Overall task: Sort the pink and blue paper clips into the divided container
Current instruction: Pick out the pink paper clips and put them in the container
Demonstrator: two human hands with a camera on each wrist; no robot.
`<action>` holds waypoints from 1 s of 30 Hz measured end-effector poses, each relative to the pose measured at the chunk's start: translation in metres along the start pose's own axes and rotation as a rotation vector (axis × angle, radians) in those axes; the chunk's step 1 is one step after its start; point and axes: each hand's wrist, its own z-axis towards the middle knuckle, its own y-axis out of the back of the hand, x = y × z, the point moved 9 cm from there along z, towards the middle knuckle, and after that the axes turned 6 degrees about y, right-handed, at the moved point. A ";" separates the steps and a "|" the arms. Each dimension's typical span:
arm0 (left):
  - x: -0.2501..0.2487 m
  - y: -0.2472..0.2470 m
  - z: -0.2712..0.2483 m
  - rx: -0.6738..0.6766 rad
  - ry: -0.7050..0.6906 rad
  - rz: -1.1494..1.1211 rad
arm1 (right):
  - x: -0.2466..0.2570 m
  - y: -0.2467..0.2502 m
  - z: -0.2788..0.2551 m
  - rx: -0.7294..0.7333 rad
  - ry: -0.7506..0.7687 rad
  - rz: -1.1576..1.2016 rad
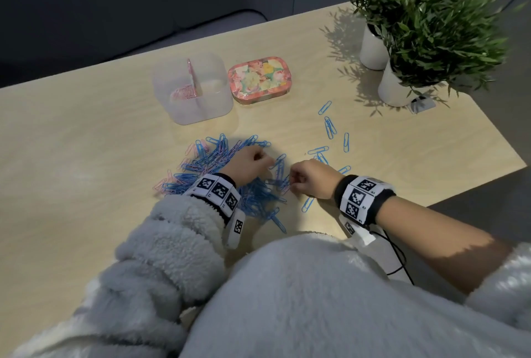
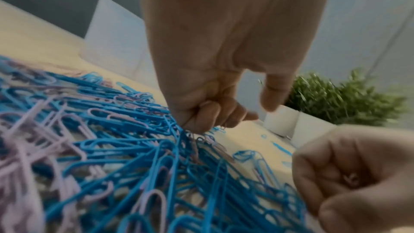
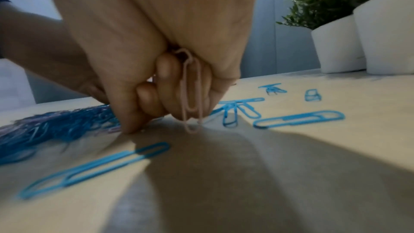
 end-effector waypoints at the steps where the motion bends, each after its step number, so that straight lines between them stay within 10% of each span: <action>1: -0.005 -0.001 -0.001 -0.018 -0.050 0.096 | 0.003 0.001 -0.001 -0.011 0.017 -0.009; 11: -0.043 -0.026 0.015 0.055 -0.293 0.873 | 0.005 -0.011 -0.007 0.011 0.049 -0.112; 21: -0.029 -0.003 0.019 -0.105 -0.209 0.682 | -0.028 0.019 -0.014 -0.166 -0.066 0.401; 30: -0.018 -0.019 0.001 -0.132 -0.135 0.668 | 0.003 0.028 0.016 -0.160 -0.051 0.025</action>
